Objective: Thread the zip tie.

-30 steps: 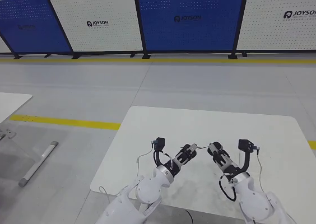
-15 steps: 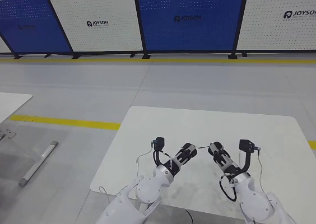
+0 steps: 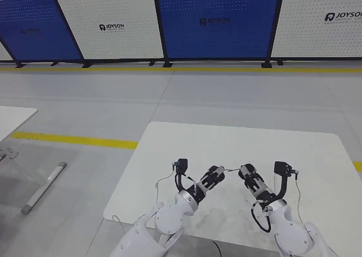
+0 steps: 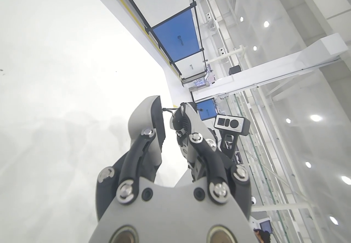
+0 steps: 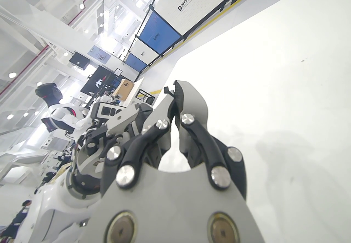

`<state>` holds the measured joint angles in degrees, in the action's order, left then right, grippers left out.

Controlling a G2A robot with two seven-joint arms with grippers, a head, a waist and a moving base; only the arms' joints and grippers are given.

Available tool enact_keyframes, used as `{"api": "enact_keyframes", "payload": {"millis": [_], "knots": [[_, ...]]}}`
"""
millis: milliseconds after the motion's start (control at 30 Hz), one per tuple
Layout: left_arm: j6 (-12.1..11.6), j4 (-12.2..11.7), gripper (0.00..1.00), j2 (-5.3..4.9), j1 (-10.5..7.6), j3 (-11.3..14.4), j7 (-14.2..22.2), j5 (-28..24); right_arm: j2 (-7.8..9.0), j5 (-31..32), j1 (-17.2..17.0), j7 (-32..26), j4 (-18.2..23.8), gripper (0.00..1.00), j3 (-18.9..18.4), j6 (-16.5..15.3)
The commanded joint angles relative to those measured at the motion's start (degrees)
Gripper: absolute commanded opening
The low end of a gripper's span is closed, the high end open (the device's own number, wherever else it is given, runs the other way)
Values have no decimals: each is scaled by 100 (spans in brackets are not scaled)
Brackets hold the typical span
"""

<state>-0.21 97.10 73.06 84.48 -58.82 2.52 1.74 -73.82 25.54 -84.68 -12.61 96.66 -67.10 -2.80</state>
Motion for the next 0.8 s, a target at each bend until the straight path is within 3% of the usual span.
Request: {"api": "enact_keyframes", "payload": {"millis": [0,100,533,567,600,633,767], "knots": [[-13,-4,9,0,9,-9,-5,-11,-1,19,-9,15,3,0,7,-1],[-34,-6,0,-1,21,-22,-10,-30,-3,48,-24,34,11,0,23,-4],[-29,-14,0,-11,33,8,86,115,-12,124,-29,20,5,0,81,-6],[-23,-15,0,-10,32,10,81,116,-14,97,-26,23,1,4,75,9],[-18,-14,0,-8,33,10,64,108,-16,70,-20,22,-3,58,70,15],[-18,-10,0,-5,35,6,36,82,-16,48,-19,24,-5,100,62,9],[-30,23,0,12,42,-11,-93,-88,-10,46,-56,47,11,100,23,-71]]}}
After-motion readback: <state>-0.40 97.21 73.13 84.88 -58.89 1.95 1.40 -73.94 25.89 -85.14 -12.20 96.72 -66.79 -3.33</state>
